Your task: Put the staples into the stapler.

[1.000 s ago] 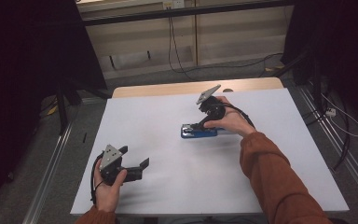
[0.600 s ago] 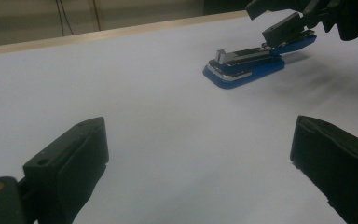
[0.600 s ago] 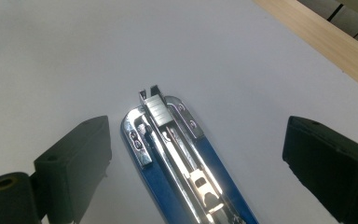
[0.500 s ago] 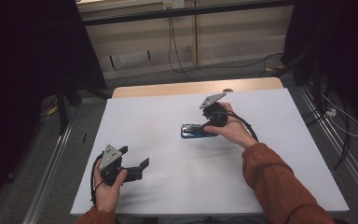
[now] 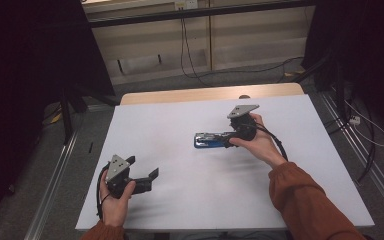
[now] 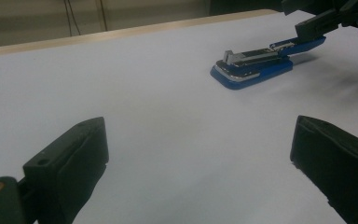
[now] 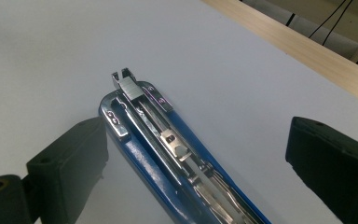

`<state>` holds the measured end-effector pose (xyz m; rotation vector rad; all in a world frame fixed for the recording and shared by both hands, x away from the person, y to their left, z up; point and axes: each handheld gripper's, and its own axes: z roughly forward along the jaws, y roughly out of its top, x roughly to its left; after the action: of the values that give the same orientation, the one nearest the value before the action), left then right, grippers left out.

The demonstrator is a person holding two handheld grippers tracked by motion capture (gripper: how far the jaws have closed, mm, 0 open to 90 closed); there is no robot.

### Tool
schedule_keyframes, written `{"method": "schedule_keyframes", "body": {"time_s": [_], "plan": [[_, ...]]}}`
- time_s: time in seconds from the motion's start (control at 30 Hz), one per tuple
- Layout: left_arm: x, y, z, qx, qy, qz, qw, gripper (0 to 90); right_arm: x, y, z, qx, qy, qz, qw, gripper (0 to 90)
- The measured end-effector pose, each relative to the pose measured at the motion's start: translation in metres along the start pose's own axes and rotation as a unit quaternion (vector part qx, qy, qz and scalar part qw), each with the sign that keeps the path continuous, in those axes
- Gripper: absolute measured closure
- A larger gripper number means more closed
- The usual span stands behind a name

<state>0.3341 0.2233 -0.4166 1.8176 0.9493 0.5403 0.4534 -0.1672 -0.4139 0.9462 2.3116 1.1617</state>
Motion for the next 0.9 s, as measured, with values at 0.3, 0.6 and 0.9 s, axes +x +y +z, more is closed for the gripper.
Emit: {"method": "schedule_keyframes", "body": {"time_s": [0.3,0.6,0.9], "plan": [[0.000,0.000,0.001,0.001,-0.001,-0.001,1.0000,4.4,-0.008,-0.014,-0.017,-0.016,-0.027,0.025,0.9992,5.8],[0.001,-0.001,0.000,0.000,0.001,0.000,1.0000,4.3,-0.013,-0.031,-0.034,-0.033,-0.049,0.046,0.9972,6.9],[0.002,-0.002,0.001,0.002,0.002,-0.004,1.0000,4.4,-0.012,-0.046,-0.049,-0.043,-0.054,0.052,0.9962,6.5]]}}
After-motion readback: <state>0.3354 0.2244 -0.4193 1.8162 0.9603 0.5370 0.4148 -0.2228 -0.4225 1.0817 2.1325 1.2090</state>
